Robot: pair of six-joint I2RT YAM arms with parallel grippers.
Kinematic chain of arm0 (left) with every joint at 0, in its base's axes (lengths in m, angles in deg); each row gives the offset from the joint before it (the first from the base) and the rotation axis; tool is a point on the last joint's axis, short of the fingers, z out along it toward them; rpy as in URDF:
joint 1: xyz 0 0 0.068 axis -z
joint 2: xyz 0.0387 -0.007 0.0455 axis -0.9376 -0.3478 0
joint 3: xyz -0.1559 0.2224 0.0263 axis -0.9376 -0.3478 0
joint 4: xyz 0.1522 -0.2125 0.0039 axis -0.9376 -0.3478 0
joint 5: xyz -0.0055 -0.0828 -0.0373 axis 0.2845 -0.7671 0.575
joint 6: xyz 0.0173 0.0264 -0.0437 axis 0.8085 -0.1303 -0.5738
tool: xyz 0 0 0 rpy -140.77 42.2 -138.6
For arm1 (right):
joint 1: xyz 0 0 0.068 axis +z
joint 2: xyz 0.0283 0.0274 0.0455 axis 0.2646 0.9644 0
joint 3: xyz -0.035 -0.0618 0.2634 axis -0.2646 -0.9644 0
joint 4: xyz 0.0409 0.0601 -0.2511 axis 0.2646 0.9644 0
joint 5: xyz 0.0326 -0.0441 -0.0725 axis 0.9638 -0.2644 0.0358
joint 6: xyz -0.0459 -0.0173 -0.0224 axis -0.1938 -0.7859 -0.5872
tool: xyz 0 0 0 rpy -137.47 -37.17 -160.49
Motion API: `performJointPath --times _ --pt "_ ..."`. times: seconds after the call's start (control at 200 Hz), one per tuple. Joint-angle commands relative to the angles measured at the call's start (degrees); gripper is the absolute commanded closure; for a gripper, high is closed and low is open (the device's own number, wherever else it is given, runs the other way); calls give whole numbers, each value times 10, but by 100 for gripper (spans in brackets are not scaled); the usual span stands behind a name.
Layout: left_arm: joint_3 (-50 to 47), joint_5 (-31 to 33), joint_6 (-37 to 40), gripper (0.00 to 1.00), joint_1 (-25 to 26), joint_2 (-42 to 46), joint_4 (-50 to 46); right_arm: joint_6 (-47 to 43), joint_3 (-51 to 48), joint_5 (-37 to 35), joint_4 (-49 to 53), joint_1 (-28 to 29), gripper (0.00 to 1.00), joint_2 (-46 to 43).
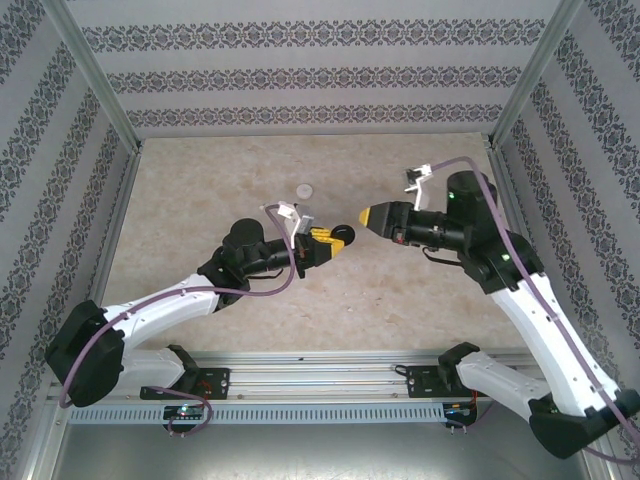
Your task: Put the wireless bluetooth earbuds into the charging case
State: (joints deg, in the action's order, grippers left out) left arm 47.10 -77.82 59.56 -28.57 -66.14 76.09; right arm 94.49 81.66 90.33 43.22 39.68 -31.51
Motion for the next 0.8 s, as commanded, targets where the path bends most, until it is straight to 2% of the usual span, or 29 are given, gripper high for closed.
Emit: performJointPath --times 0.0,0.155,0.27,0.455,0.649,0.794 --pt "-18 12 -30 100 -12 7 40 -27 -2 -12 8 -18 69 -21" --pt "-21 32 -19 100 -28 24 -12 -24 -19 -40 20 -33 67 -36" --pt "-19 33 -25 100 -62 37 -56 -8 -41 -56 18 -32 66 -38" --pt "-15 27 -64 100 -166 45 -145 7 -75 -86 20 -12 66 -31" --pt "18 4 -75 99 -273 2 -272 8 -84 -125 23 24 66 -9" --pt "24 -17 -72 98 -346 -53 -286 6 -81 -143 20 48 65 23"
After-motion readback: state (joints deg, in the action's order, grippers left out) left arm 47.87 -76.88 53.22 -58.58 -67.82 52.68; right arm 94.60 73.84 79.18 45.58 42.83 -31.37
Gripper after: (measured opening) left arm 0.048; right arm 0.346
